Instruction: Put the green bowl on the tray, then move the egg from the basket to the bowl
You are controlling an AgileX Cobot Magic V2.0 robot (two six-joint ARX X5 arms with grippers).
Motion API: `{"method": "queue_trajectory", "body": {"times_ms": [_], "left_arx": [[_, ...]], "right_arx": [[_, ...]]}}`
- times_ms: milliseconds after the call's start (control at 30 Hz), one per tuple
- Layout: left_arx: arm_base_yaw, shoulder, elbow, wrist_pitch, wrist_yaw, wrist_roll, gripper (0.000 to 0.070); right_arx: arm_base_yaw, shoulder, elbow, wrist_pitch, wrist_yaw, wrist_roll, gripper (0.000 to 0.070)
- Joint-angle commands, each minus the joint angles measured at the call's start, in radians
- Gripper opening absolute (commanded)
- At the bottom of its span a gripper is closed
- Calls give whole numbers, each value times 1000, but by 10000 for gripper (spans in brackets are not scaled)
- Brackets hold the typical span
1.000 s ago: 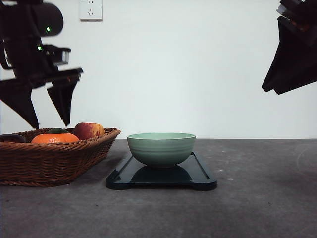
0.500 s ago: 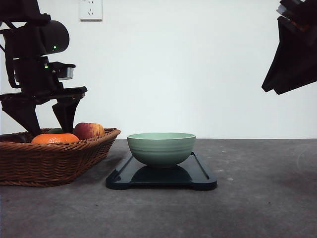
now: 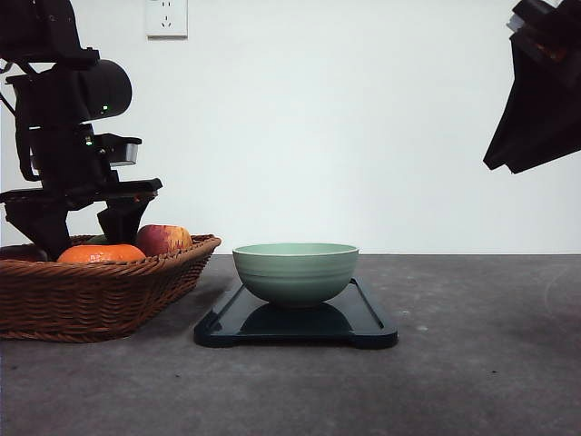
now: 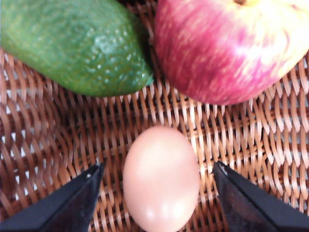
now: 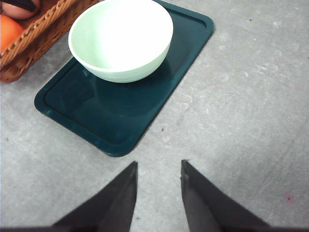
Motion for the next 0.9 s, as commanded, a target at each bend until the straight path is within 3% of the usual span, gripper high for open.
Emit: {"method": "queue_trajectory", "body": {"times_ms": [0, 133, 333, 467, 867], "left_arx": [[-5, 24, 21, 11, -3, 5, 417], [-5, 24, 21, 4, -3, 2, 297], [-5, 24, 21, -16, -3, 0, 290], [-5, 24, 21, -32, -3, -1, 169], [-5, 21, 49, -78, -3, -3, 158]], "right_arx": [[7, 7, 2, 11, 4, -11, 174], [7, 7, 2, 11, 4, -10, 174], [7, 7, 2, 11, 4, -10, 174], [7, 7, 2, 11, 4, -10, 174], [7, 7, 2, 11, 4, -8, 174]]}}
